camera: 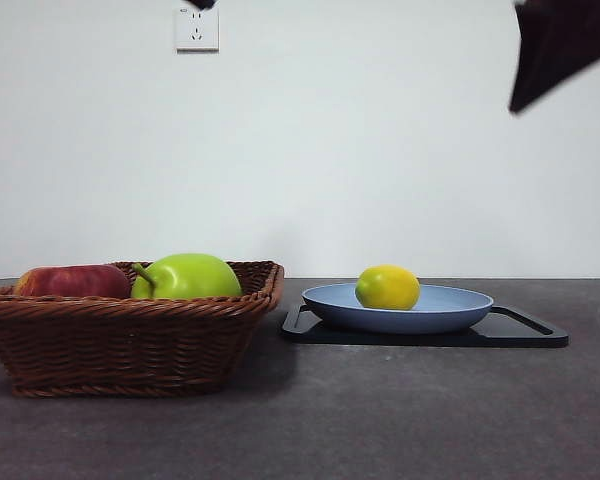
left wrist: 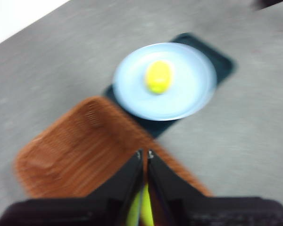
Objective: Take the lemon from the basket,put the lemon in the plate,hand out the plate
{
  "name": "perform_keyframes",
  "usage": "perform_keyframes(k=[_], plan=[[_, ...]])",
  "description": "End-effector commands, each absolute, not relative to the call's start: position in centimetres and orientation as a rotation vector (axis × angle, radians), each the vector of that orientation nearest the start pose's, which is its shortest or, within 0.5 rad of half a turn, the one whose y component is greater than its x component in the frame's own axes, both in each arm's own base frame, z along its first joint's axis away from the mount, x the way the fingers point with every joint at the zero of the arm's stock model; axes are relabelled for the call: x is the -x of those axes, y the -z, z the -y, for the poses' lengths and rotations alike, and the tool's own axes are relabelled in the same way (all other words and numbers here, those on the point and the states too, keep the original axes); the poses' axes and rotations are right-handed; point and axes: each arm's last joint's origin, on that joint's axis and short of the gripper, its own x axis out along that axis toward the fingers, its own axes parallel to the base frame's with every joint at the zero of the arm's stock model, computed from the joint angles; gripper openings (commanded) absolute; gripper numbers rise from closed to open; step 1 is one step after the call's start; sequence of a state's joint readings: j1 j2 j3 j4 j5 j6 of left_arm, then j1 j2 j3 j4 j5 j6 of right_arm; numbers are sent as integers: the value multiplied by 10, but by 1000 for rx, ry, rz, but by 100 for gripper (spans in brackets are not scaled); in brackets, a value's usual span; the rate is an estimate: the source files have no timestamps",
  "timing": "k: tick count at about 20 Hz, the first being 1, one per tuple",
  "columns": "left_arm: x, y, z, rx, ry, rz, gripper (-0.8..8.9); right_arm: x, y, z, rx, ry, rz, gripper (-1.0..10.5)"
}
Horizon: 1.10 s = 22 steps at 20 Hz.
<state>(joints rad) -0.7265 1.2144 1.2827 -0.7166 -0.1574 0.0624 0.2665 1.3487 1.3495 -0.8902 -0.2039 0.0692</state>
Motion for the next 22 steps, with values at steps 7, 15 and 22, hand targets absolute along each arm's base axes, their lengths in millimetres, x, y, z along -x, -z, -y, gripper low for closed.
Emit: perform_keyframes(k=[7,15,22], plan=[[-185,-364,102,-246,436,-451,6,-163,-347,-99,105,-416,-432,2],[-107,-278,52,-23,363,-258,6,-113,-285,-68,1,-367,-149,2],[-84,-275,40,34,366,-174,8,-107,-275,-64,-63,-365,-138,3]])
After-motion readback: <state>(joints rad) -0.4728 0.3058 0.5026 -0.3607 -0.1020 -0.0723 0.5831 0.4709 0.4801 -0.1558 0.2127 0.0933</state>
